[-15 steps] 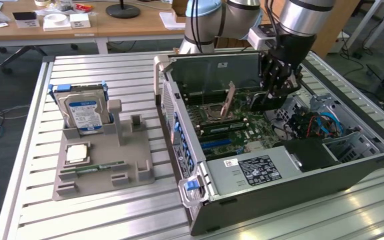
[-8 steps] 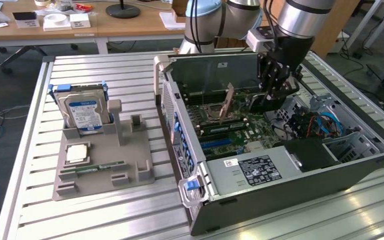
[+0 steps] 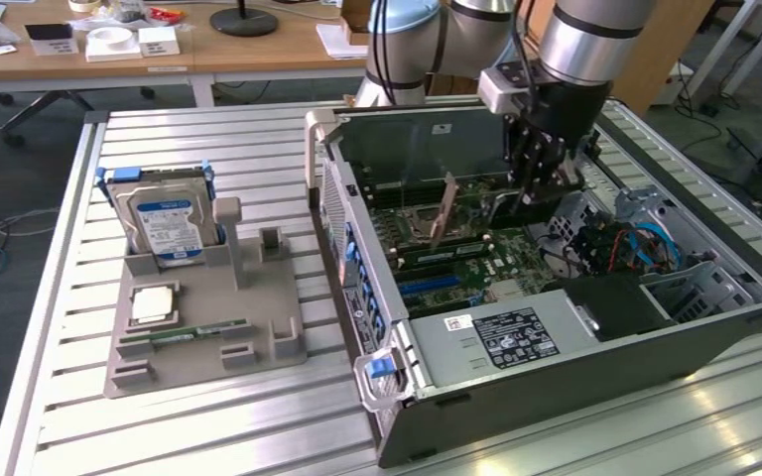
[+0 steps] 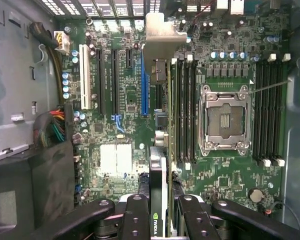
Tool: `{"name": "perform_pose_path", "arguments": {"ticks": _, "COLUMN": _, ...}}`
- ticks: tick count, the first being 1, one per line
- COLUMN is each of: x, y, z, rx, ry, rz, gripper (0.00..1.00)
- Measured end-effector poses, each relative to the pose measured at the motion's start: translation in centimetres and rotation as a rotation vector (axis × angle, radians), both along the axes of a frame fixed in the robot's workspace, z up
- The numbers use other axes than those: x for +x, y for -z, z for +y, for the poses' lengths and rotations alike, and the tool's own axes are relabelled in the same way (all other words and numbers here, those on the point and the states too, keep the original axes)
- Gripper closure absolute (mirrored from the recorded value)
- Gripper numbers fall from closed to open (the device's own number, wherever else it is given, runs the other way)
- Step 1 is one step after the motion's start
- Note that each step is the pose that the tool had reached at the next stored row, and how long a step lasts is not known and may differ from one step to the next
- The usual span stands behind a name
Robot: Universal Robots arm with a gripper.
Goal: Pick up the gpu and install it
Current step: 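Insert the gpu into the slot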
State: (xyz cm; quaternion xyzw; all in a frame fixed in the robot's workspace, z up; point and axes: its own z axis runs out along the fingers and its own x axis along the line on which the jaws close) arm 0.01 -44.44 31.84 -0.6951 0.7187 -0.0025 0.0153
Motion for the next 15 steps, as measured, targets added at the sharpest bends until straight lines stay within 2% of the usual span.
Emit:
{"name": "perform_pose_path", "arguments": {"ticks": 5, "x": -0.7, "y": 0.46, "z": 0.0, "rx": 0.0, "ry": 0.002, "rz": -0.0005, "gripper": 0.73}}
{"name": "perform_pose_path", "arguments": {"ticks": 12, "x": -0.9, "y": 0.67, "z": 0.0, "rx": -0.0014, "ry": 0.01, "rz": -0.0005, "gripper": 0.73}}
{"name": "perform_pose_path", "arguments": {"ticks": 15, "x": -1.6, "y": 0.73, "z": 0.0, "rx": -0.0025, "ry": 0.017, "rz": -0.0005, "gripper": 0.73}}
